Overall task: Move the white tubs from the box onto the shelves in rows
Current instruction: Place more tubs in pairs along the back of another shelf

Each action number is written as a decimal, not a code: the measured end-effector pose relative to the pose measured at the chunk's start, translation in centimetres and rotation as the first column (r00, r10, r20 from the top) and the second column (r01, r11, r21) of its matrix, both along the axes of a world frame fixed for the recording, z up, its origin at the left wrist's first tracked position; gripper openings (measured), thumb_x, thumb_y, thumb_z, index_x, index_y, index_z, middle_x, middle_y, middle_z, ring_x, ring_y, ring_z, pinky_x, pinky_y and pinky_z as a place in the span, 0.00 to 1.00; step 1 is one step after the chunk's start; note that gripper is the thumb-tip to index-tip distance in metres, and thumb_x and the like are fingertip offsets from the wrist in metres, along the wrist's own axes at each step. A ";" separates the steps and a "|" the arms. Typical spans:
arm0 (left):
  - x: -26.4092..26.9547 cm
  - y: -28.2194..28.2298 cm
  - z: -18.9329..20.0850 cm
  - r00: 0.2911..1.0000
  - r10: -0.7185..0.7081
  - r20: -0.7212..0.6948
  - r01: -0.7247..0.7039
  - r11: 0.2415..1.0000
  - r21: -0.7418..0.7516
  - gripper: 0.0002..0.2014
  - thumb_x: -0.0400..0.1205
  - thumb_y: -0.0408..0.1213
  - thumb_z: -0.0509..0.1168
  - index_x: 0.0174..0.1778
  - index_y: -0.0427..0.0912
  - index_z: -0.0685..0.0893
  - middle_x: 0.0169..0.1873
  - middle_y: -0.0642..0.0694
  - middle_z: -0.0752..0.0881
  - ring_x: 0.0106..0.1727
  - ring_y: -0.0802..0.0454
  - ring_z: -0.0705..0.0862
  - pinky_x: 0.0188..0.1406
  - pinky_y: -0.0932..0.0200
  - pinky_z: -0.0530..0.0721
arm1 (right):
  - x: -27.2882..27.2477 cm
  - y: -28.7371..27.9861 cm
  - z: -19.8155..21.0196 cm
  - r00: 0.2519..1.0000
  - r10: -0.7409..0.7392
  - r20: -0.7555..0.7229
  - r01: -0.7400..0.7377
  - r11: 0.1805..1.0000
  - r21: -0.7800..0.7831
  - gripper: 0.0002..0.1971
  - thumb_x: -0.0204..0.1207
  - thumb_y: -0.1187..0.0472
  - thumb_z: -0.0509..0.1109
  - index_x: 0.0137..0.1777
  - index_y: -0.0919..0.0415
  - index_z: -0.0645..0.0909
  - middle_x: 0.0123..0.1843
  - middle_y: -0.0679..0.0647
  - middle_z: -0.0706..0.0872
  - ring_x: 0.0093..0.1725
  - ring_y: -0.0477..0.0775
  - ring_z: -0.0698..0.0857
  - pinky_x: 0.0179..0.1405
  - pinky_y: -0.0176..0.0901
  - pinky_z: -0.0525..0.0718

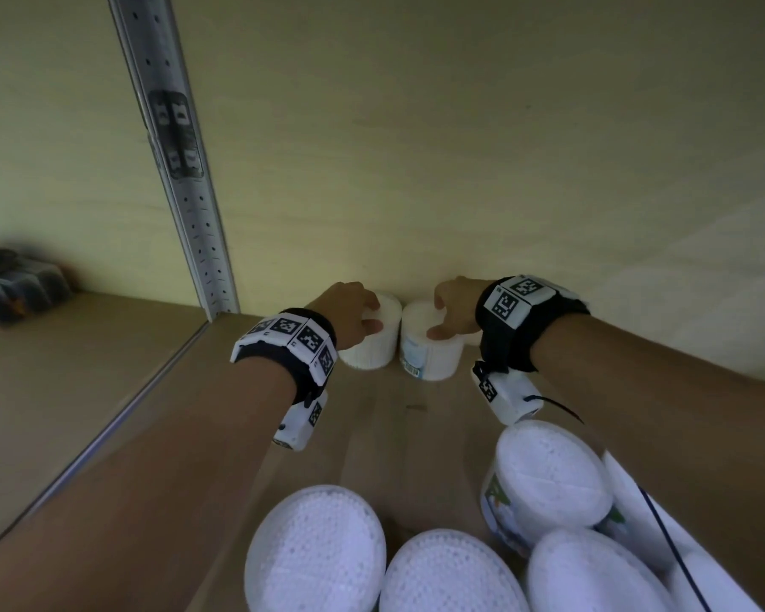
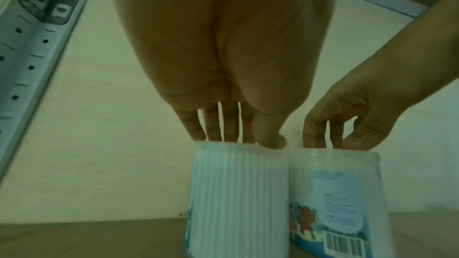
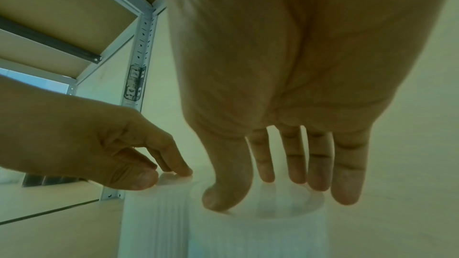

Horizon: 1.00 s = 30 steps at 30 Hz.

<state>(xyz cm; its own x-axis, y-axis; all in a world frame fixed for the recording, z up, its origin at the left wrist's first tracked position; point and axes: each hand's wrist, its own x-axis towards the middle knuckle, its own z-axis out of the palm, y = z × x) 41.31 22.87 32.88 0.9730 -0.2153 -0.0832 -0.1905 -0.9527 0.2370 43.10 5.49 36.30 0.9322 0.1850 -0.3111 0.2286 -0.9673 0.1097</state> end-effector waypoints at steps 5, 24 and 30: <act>0.1 0.0 -0.1 1.000 -0.003 0.005 0.003 1.000 -0.007 0.25 0.85 0.47 0.60 0.78 0.42 0.69 0.77 0.42 0.68 0.78 0.42 0.65 0.77 0.50 0.64 | 0.2 -0.4 0.3 0.998 0.051 -0.029 -0.050 0.998 0.043 0.29 0.79 0.62 0.69 0.79 0.63 0.66 0.79 0.61 0.69 0.75 0.61 0.73 0.69 0.49 0.75; 0.3 0.1 -0.5 1.000 -0.020 -0.003 0.020 1.000 0.012 0.25 0.86 0.46 0.58 0.79 0.43 0.67 0.78 0.41 0.66 0.79 0.41 0.64 0.78 0.48 0.63 | 1.1 -0.1 -0.3 1.000 -0.007 -0.009 0.007 1.000 0.023 0.30 0.76 0.40 0.68 0.64 0.68 0.80 0.62 0.61 0.85 0.56 0.60 0.85 0.60 0.50 0.82; 0.4 0.1 -0.6 1.000 -0.022 -0.002 0.022 1.000 0.001 0.25 0.86 0.46 0.59 0.79 0.43 0.68 0.78 0.42 0.67 0.79 0.41 0.64 0.78 0.48 0.63 | 1.1 -0.2 -0.2 1.000 0.013 0.000 -0.013 1.000 0.021 0.30 0.78 0.49 0.70 0.73 0.69 0.74 0.73 0.64 0.78 0.69 0.64 0.80 0.69 0.53 0.79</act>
<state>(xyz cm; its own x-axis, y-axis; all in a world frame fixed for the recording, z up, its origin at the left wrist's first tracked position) 41.70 23.00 32.32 0.9680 -0.2361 -0.0857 -0.2105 -0.9487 0.2361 44.17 5.25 36.07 0.9296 0.2034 -0.3075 0.2410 -0.9664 0.0893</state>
